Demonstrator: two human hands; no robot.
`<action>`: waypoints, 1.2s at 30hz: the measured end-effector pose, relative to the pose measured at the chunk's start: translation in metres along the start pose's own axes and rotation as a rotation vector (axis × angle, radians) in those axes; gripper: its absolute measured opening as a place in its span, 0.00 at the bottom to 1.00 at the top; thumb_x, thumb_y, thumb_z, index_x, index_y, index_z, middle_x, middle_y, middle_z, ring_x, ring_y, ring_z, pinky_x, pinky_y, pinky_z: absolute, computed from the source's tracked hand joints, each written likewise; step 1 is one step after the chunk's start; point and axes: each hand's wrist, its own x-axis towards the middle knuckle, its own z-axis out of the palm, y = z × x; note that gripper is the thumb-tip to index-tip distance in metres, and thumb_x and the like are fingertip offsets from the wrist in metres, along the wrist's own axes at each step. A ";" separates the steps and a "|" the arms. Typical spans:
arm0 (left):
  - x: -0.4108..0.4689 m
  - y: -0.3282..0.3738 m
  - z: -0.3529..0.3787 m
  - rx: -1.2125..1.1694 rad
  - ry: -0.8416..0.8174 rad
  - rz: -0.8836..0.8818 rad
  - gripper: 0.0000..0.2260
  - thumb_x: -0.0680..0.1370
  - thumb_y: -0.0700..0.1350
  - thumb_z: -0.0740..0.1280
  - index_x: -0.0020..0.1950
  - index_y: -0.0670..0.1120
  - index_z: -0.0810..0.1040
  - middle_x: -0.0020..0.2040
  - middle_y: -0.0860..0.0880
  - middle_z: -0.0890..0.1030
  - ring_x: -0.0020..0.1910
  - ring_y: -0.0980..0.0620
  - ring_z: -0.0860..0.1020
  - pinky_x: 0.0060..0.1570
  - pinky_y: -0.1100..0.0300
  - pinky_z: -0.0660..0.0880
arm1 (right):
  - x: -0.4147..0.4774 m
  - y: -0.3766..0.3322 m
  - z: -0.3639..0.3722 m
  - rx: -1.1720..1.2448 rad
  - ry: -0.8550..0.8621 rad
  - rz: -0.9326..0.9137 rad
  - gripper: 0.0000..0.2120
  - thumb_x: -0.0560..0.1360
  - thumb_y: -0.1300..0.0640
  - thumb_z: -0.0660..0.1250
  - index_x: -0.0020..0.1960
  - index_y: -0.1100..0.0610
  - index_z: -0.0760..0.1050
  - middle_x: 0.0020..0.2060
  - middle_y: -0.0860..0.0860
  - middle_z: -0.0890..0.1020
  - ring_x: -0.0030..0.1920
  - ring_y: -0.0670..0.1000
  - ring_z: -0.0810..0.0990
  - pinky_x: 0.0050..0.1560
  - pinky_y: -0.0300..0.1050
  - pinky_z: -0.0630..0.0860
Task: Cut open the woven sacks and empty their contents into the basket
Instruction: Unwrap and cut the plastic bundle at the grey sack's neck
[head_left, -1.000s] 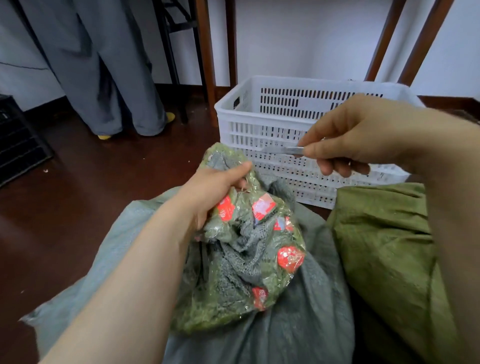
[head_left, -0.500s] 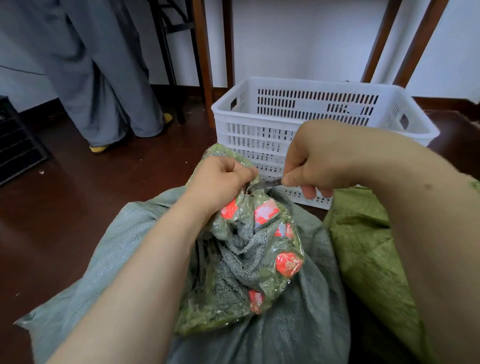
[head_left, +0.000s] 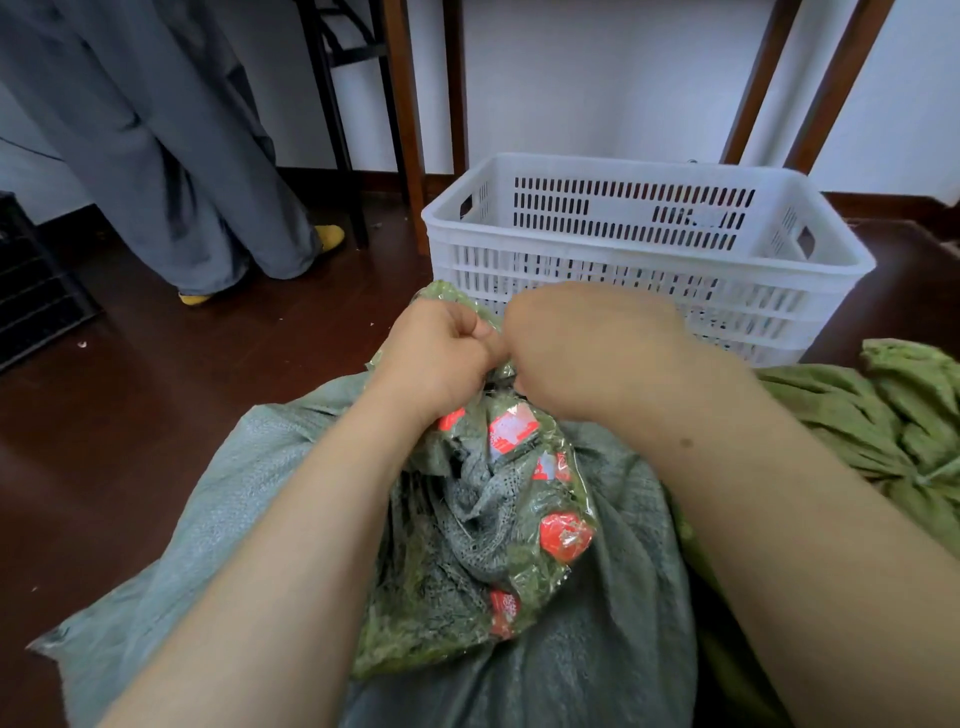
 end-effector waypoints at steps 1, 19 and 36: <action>0.000 0.000 0.000 0.019 0.005 0.001 0.19 0.70 0.33 0.66 0.20 0.45 0.71 0.16 0.55 0.62 0.19 0.58 0.60 0.22 0.67 0.59 | 0.000 -0.004 0.002 0.004 -0.006 0.006 0.17 0.76 0.64 0.60 0.33 0.55 0.58 0.31 0.50 0.65 0.29 0.49 0.63 0.39 0.47 0.68; 0.005 -0.012 -0.012 -0.001 0.107 -0.030 0.10 0.73 0.40 0.72 0.33 0.36 0.78 0.34 0.40 0.82 0.29 0.50 0.74 0.36 0.59 0.73 | -0.001 0.011 -0.001 0.030 -0.046 0.015 0.19 0.76 0.61 0.63 0.29 0.55 0.60 0.27 0.50 0.65 0.28 0.51 0.64 0.36 0.45 0.67; -0.001 -0.026 -0.031 -0.200 0.253 -0.178 0.13 0.75 0.41 0.71 0.30 0.42 0.76 0.24 0.49 0.70 0.15 0.60 0.61 0.19 0.71 0.60 | 0.010 0.040 0.014 0.290 -0.132 0.035 0.10 0.76 0.60 0.66 0.37 0.62 0.76 0.27 0.51 0.77 0.27 0.49 0.72 0.30 0.37 0.69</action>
